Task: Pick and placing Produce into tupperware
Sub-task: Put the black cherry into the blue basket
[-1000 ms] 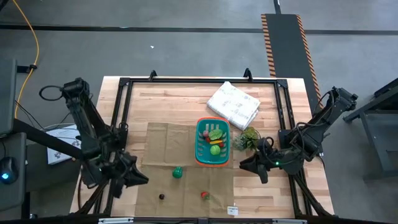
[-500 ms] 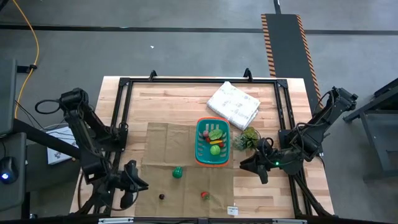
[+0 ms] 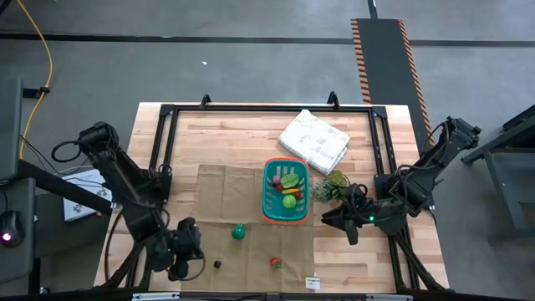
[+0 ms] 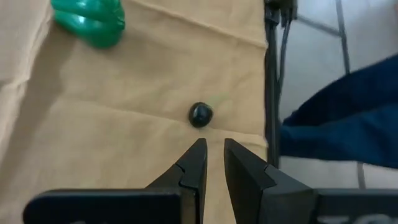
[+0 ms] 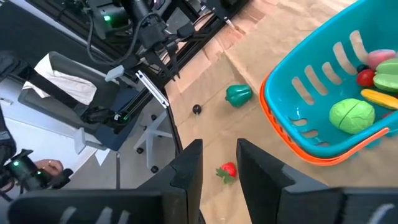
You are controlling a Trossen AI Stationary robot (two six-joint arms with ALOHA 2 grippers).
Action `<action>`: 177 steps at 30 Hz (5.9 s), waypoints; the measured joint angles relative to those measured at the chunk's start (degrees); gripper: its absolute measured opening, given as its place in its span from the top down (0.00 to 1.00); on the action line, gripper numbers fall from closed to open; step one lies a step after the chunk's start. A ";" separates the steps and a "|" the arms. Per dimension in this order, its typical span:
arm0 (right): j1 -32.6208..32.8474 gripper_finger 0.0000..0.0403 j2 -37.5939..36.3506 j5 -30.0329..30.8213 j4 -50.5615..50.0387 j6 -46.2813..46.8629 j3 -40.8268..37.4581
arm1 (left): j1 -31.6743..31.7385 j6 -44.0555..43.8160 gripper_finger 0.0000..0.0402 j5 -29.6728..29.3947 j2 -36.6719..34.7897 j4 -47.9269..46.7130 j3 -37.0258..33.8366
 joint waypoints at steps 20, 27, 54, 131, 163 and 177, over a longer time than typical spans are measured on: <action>0.00 0.78 0.00 2.18 -2.39 -0.01 0.00 | 2.68 15.50 0.64 2.80 1.76 2.05 -0.08; -0.02 0.78 0.00 2.62 -3.77 0.30 0.00 | 5.61 16.97 0.47 5.87 6.00 10.14 -0.06; -0.02 0.78 0.00 3.95 -5.40 1.43 0.00 | 8.95 17.63 0.40 14.38 13.63 19.57 -0.06; -0.04 0.78 -0.02 5.53 -12.18 4.84 0.00 | 8.98 34.78 0.49 12.45 28.10 -7.20 18.67; -0.02 0.78 0.00 5.57 -12.87 4.41 0.00 | 9.00 33.68 0.52 13.11 29.37 -5.86 18.65; -0.02 0.78 0.00 5.55 -13.82 4.41 0.00 | 8.98 33.34 0.76 13.44 29.35 -5.83 18.65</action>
